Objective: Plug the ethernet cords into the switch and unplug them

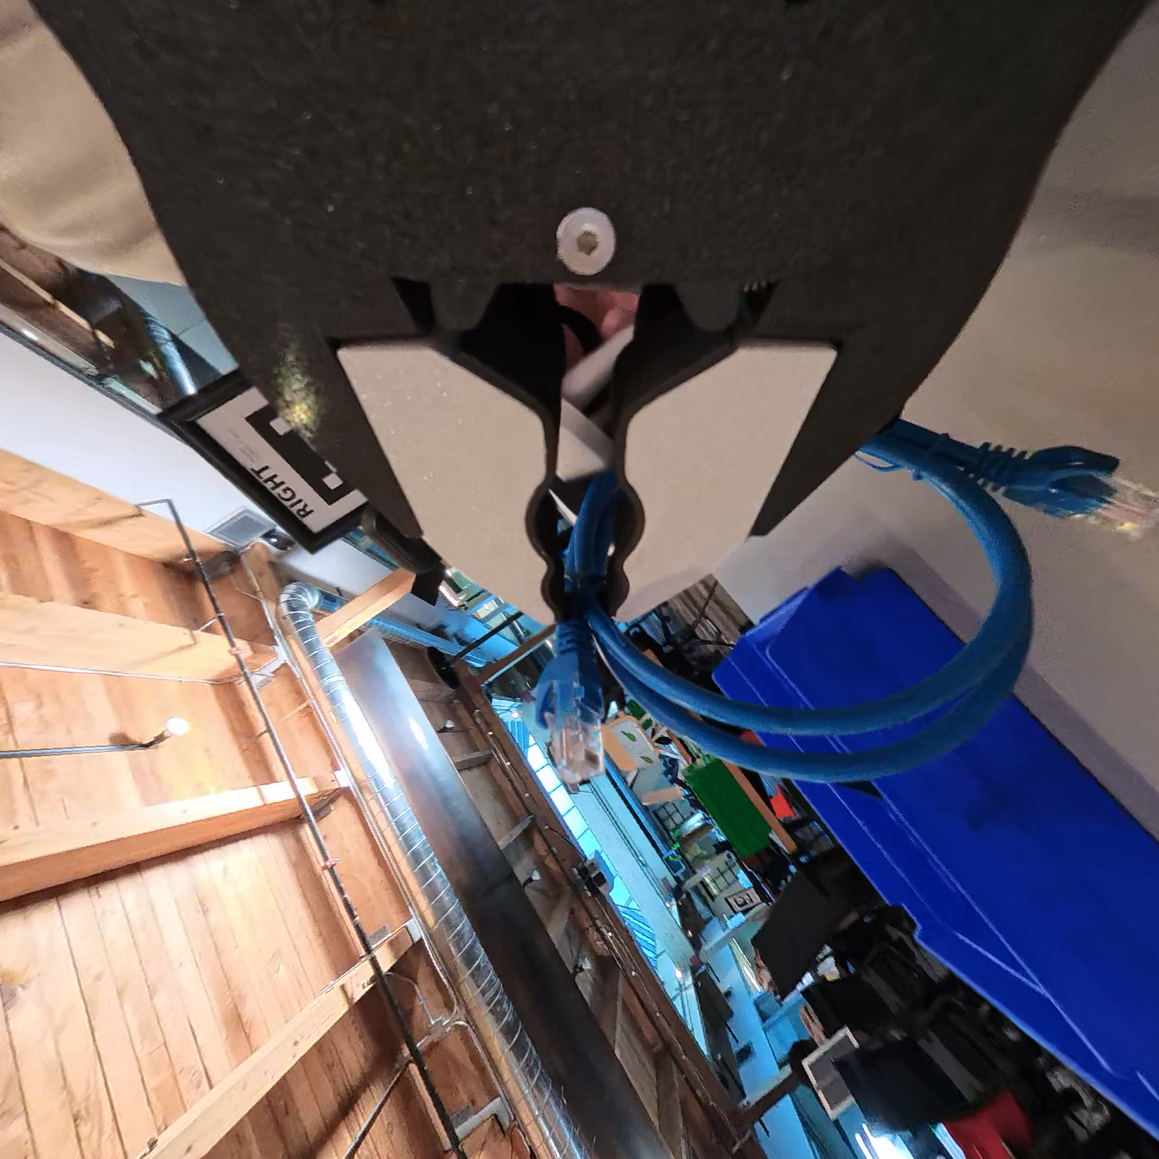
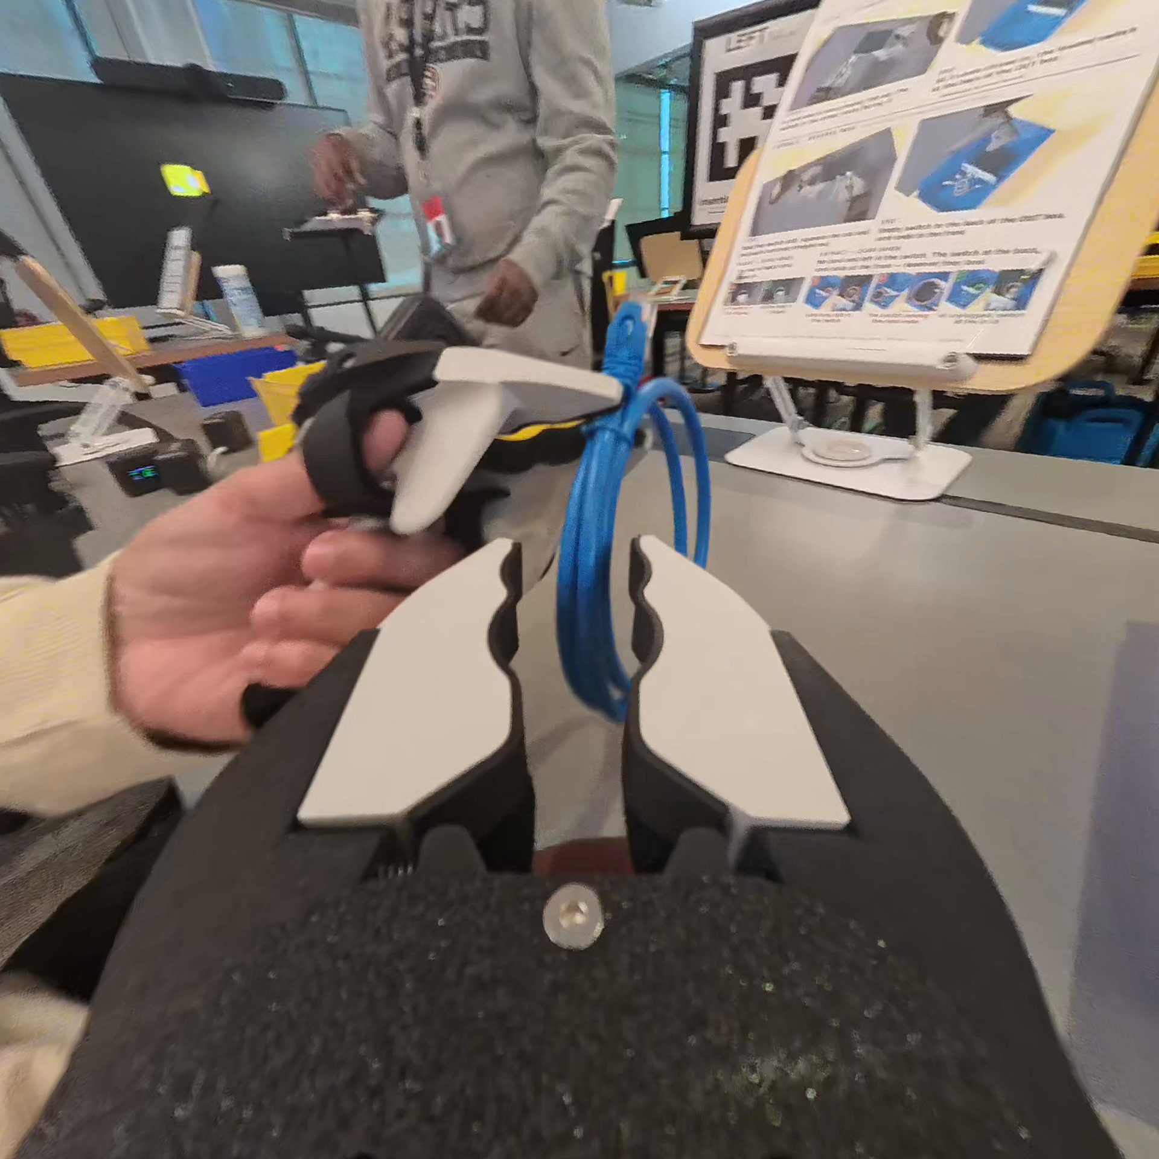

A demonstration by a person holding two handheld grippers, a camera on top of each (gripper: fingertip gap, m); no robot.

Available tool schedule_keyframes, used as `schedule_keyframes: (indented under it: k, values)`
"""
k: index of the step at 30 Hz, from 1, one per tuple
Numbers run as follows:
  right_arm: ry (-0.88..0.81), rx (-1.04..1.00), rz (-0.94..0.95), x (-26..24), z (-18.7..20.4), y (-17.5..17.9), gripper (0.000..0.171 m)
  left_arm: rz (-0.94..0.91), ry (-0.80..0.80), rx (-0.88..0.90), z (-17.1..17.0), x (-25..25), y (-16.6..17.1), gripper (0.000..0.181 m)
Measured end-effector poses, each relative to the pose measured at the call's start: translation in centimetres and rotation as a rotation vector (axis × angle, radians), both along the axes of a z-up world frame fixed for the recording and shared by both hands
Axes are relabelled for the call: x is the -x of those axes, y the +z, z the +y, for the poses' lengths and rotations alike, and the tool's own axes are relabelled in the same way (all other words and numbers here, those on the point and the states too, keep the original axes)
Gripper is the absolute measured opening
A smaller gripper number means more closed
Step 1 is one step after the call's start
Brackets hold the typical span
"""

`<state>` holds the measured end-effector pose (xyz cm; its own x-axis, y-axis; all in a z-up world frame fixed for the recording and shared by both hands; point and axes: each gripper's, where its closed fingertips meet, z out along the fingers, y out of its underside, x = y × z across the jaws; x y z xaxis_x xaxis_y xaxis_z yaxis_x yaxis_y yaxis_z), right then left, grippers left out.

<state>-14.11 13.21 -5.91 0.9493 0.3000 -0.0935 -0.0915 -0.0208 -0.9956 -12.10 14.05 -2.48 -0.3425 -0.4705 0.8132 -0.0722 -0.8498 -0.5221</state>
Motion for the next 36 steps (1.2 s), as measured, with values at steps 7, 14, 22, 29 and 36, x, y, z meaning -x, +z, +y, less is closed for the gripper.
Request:
schedule_keyframes:
  k: [7, 14, 22, 29, 36]
  values:
    - [-0.096, 0.05, -0.169, -1.9, 1.1, -0.8, 0.011, 0.159, 0.007, -0.108, 0.7, 1.2, -2.8, 0.023]
    - [-0.175, 0.242, -0.814, -5.5, 4.3, -3.6, 0.012, 0.534, 0.134, -0.505, 2.4, 9.7, -8.7, 0.038]
    - [-0.019, 0.529, -1.041, -3.0, 5.2, -14.0, 0.014, 0.76, 0.305, -0.78, 1.9, 18.9, -13.2, 0.033]
    - [0.06, 0.531, -0.601, -1.5, 2.7, -11.8, 0.039, 0.734, 0.409, -0.811, 3.9, 20.0, -12.1, 0.049]
    - [0.221, 0.391, -0.127, 2.1, -1.8, -9.5, 0.032, 0.53, 0.44, -0.814, 6.8, 20.6, -7.4, 0.063]
